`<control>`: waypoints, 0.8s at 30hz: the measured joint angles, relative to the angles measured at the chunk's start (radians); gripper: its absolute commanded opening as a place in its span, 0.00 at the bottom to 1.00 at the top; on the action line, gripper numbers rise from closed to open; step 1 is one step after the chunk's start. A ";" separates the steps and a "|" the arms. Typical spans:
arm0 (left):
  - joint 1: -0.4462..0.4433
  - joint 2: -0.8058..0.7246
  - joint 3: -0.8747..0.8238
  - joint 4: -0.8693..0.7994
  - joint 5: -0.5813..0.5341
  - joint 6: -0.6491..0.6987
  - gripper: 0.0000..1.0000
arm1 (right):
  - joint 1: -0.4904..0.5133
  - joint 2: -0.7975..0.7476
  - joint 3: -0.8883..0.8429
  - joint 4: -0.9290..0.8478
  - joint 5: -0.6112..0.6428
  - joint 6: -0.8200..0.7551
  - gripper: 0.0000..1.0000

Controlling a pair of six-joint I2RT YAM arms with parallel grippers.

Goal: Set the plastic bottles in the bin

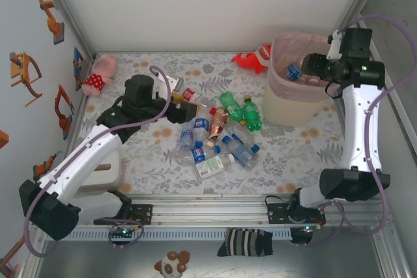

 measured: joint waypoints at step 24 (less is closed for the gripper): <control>-0.033 0.354 -0.052 -0.165 -0.153 -0.272 0.78 | 0.000 -0.091 -0.161 0.093 -0.087 0.045 0.72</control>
